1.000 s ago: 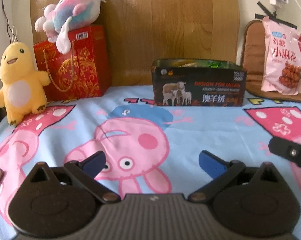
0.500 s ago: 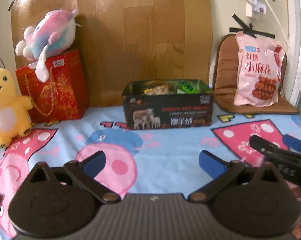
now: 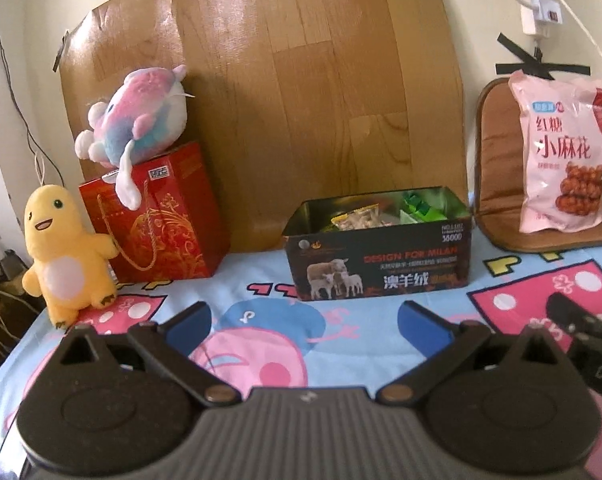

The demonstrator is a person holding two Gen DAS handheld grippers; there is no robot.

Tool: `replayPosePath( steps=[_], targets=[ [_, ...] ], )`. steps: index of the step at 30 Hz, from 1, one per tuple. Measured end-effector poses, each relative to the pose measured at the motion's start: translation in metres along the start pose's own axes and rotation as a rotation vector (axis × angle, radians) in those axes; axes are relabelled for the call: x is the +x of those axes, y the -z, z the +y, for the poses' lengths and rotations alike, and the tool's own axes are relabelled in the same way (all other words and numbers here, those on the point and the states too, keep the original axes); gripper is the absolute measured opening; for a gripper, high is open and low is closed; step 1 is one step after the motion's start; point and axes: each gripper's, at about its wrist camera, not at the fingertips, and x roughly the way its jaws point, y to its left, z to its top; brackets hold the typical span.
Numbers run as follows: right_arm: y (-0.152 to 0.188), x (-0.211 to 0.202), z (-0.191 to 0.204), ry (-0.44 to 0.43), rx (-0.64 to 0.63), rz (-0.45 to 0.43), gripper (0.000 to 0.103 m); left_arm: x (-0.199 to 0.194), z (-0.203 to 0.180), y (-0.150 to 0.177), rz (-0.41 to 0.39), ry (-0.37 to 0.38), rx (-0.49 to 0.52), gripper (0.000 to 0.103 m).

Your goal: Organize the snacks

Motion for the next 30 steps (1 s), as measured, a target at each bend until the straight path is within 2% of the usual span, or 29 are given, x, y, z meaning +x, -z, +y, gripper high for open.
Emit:
replayPosePath(
  steps=[12, 30],
  targets=[
    [0.000, 0.000, -0.002, -0.031, 0.025, 0.026, 0.097, 0.001, -0.001, 0.004, 0.029, -0.009, 0.004, 0.103],
    [0.001, 0.001, -0.003, -0.029, 0.040, 0.037, 0.097, 0.009, -0.008, 0.019, 0.086, 0.035, 0.050, 0.103]
  ],
)
